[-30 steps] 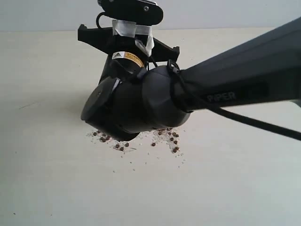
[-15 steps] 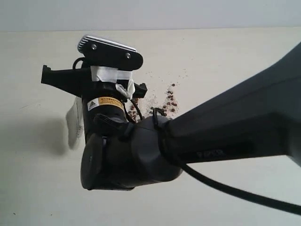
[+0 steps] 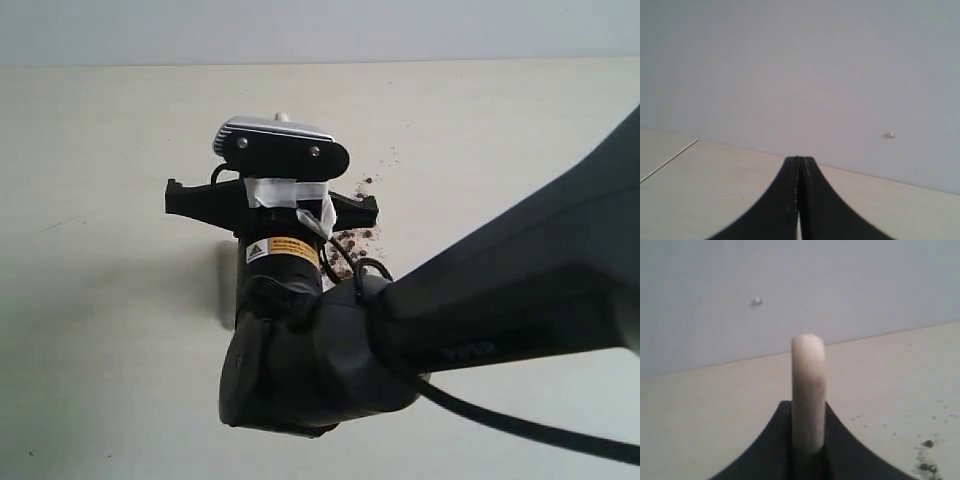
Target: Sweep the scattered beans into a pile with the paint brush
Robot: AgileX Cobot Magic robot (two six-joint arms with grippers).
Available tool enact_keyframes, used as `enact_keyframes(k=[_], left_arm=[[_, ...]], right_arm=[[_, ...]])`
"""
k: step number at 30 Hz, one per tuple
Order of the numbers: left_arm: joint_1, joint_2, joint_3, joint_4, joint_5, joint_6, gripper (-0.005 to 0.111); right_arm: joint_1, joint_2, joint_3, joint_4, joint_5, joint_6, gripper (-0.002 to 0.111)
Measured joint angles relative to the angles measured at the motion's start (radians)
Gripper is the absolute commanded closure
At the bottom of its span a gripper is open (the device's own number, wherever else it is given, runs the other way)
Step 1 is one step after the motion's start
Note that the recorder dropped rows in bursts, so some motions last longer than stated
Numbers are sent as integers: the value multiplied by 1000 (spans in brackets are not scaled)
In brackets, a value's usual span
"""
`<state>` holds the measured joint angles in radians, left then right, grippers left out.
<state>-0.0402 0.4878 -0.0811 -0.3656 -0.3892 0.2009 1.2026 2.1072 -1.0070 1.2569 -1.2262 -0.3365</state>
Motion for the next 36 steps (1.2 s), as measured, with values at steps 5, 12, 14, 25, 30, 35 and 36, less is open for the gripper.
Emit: enact_keyframes(k=[5,12,14,25,30,35,36], left_arm=[[0,0,0,0,0,0,107],[0,0,0,0,0,0,107],[0,0,0,0,0,0,107],[0,0,0,0,0,0,107],[0,0,0,0,0,0,107],[0,0,0,0,0,0,107],[0,0,0,0,0,0,107]], right_arm=[[0,0,0,29,-29,-132,108],[0,-4,0,17,-31,-160,108],[0,-13,3,15,-24,-170,108],[0,-80,8,5,7,-257,108],[0,-92,11,10,13,-304,108],[0,-103,12,-22,38,-302,108],[0,-103,12,-29,41,-295,108]])
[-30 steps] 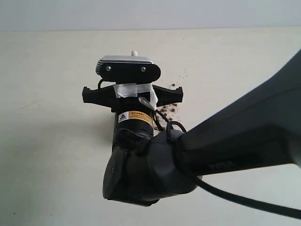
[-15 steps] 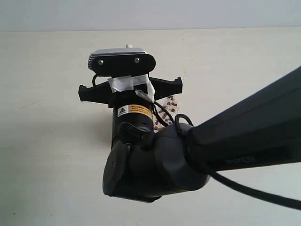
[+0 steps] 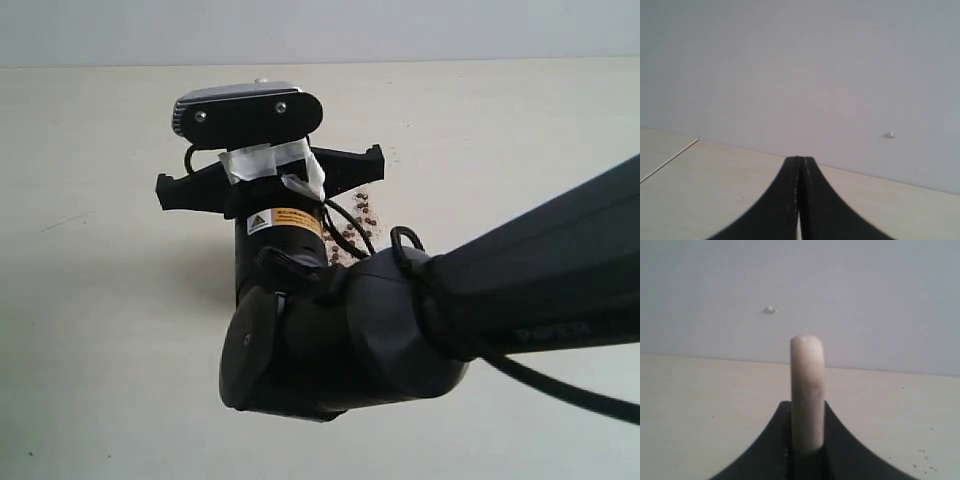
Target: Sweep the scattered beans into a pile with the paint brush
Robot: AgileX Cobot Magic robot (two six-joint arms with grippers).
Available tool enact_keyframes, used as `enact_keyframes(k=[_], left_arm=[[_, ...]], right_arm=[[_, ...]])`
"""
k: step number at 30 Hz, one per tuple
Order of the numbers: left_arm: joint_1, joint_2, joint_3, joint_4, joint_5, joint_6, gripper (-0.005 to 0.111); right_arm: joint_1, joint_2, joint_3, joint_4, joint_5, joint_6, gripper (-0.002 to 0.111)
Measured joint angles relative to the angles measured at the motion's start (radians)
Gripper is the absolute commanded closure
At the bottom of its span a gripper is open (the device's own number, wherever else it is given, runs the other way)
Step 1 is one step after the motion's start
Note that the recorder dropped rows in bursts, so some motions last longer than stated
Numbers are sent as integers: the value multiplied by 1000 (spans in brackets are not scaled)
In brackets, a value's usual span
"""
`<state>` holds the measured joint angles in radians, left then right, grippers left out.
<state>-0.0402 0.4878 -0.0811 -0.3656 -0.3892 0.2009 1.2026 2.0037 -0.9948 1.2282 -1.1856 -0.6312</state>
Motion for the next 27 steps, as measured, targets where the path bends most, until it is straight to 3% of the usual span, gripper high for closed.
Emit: enact_keyframes(k=[14,19,27], left_arm=[[0,0,0,0,0,0,107],[0,0,0,0,0,0,107],[0,0,0,0,0,0,107]], right_arm=[[7,-78,141,-90,-11,176,108],[8,-166,228,-244,-13,257,108],[-2,-248,236,-320,-24,272,108]])
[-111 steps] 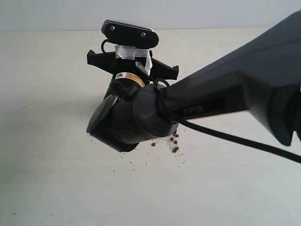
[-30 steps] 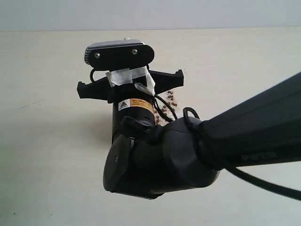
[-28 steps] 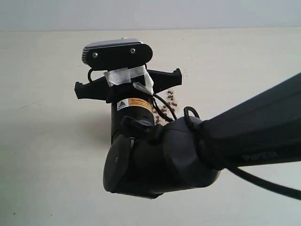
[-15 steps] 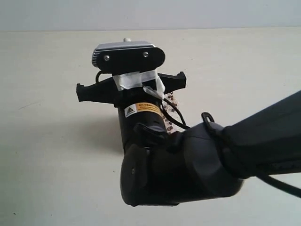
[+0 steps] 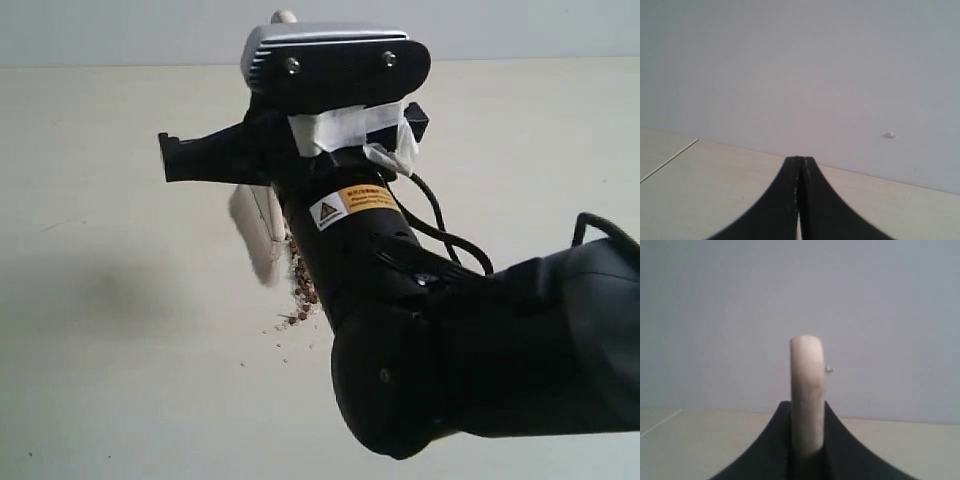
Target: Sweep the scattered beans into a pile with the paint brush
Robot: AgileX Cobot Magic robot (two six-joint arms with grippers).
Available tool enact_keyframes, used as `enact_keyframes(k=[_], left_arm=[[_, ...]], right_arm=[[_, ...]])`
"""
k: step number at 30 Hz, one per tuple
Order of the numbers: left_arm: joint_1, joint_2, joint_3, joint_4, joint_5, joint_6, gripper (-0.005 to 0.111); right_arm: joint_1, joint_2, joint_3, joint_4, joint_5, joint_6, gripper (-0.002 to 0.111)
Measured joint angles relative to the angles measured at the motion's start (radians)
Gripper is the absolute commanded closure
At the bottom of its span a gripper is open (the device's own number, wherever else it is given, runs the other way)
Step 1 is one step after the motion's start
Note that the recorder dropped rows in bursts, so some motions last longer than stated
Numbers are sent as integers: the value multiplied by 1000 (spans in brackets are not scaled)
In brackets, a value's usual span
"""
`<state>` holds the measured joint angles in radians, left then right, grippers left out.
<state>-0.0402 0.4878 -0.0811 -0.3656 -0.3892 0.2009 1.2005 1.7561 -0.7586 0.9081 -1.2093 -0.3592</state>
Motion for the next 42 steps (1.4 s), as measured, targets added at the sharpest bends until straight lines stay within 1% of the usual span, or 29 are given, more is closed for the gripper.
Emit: enact_keyframes(k=[1,3,4,5,9,11,14,15,17,20,23,27,30,33,38,42], left_arm=[[0,0,0,0,0,0,107],[0,0,0,0,0,0,107],[0,0,0,0,0,0,107],[0,0,0,0,0,0,107],[0,0,0,0,0,0,107],[0,0,0,0,0,0,107],[0,0,0,0,0,0,107],[0,0,0,0,0,0,107],[0,0,0,0,0,0,107],[0,0,0,0,0,0,107],[0,0,0,0,0,0,107],[0,0,0,0,0,0,107],[0,0,0,0,0,0,107],[0,0,0,0,0,0,107],[0,0,0,0,0,0,107],[0,0,0,0,0,0,107]], right_arm=[[-12,10,0,-31,0,15,108],[-66,47,0,-73,0,127,108],[-104,79,0,-78,0,240,108],[-124,95,0,-80,0,294,108],[-200,157,-26,-94,2,416,108],[-233,196,-101,-94,3,472,108],[-271,273,-264,-123,31,484,108],[-285,300,-321,-151,58,475,108],[-302,358,-446,-175,158,388,108],[-317,405,-522,-175,205,345,108],[-341,445,-562,-175,239,341,108],[-370,495,-585,-155,271,344,108],[-381,518,-587,-95,295,344,108],[-383,522,-589,-51,303,294,108],[-383,507,-591,-11,318,94,108],[-383,484,-592,121,316,-85,108]])
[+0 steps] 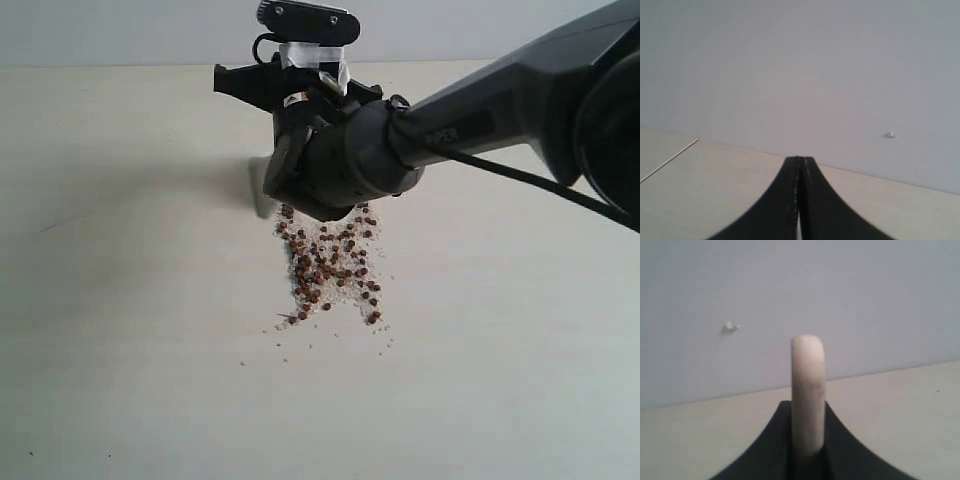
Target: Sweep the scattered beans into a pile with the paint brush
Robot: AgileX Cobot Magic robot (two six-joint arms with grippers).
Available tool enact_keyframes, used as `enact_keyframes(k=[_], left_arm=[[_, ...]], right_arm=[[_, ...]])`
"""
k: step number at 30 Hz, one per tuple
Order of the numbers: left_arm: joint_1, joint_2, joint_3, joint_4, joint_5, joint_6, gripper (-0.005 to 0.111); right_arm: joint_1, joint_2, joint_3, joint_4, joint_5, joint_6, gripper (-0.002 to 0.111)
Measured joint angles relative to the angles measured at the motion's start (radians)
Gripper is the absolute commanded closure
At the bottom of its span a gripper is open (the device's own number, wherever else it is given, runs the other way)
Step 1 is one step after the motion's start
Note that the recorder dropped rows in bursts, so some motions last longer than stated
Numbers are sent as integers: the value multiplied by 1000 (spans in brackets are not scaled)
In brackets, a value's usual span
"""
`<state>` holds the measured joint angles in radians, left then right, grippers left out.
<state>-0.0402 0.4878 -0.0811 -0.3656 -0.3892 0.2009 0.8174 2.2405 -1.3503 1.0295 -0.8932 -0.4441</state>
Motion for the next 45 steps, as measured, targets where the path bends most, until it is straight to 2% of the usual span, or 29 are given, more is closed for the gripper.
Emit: enact_keyframes(k=[7,21,27,33,41,45], left_arm=[[0,0,0,0,0,0,107],[0,0,0,0,0,0,107],[0,0,0,0,0,0,107],[0,0,0,0,0,0,107],[0,0,0,0,0,0,107],[0,0,0,0,0,0,107]], right_arm=[[0,-4,-4,101,-47,-191,108],[0,-53,-4,181,-78,-223,108],[0,-119,0,158,-29,-219,108],[0,-182,126,21,25,-19,108],[0,-245,424,-349,-48,496,108],[0,-247,488,-394,-74,563,108]])
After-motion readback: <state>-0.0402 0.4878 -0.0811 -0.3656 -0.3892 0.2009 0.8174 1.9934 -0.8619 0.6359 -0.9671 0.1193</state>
